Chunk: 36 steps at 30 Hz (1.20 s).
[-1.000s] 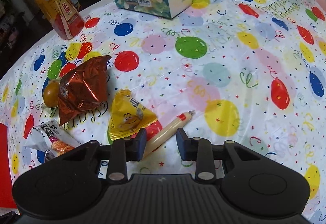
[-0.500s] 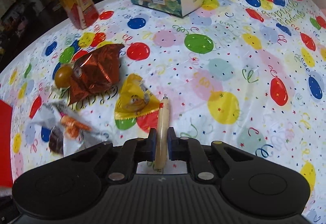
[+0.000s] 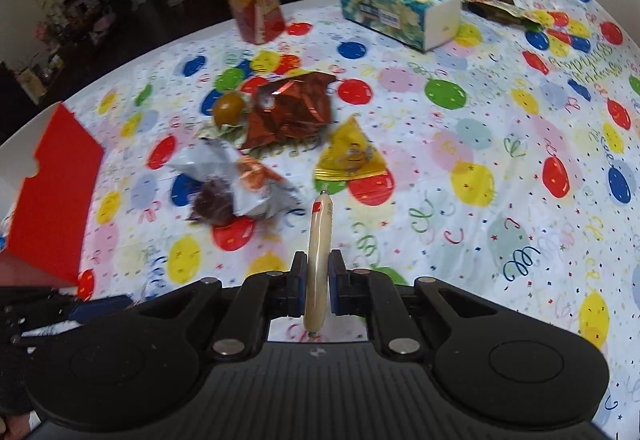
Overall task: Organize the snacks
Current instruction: 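Carry the candy bar and sausage stick with both tools over the box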
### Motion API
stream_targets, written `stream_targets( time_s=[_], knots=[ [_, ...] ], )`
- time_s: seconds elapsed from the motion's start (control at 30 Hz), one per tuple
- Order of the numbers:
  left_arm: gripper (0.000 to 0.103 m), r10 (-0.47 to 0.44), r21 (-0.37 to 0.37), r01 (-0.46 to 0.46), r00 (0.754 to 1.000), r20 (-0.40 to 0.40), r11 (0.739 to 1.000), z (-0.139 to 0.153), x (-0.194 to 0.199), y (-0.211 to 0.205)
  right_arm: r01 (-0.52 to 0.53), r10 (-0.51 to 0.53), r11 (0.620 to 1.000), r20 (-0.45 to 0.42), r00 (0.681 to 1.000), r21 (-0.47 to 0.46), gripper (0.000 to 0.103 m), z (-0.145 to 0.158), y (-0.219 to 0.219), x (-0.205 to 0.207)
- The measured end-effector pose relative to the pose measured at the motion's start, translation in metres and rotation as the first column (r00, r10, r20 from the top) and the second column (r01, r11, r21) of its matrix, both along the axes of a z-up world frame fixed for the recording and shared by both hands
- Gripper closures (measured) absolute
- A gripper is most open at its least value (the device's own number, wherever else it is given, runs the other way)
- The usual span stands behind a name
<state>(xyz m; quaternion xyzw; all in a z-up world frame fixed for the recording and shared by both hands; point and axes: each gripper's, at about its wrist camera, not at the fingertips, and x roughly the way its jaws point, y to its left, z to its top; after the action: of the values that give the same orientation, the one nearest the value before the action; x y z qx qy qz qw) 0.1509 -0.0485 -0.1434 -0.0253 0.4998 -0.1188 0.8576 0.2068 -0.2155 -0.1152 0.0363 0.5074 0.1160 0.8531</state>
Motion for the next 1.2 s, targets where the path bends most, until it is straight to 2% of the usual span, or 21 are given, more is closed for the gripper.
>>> stream_targets(
  time_s=[0.53, 0.8, 1.2],
  knots=[
    [0.084, 0.149, -0.027, -0.147, 0.985, 0.091, 0.989, 0.062, -0.015, 0.061, -0.206, 0.201, 0.978, 0.111, 0.973, 0.032, 0.093, 0.068, 0.087, -0.036],
    [0.084, 0.216, -0.034, -0.213, 0.966, 0.139, 0.976, 0.087, -0.025, 0.101, -0.294, 0.285, 0.955, 0.155, 0.946, 0.038, 0.093, 0.087, 0.141, -0.045],
    [0.084, 0.316, -0.024, -0.317, 0.929, 0.191, 0.948, 0.110, -0.047, 0.166, -0.402, 0.385, 0.915, 0.203, 0.900, 0.047, 0.093, 0.106, 0.218, -0.054]
  ],
)
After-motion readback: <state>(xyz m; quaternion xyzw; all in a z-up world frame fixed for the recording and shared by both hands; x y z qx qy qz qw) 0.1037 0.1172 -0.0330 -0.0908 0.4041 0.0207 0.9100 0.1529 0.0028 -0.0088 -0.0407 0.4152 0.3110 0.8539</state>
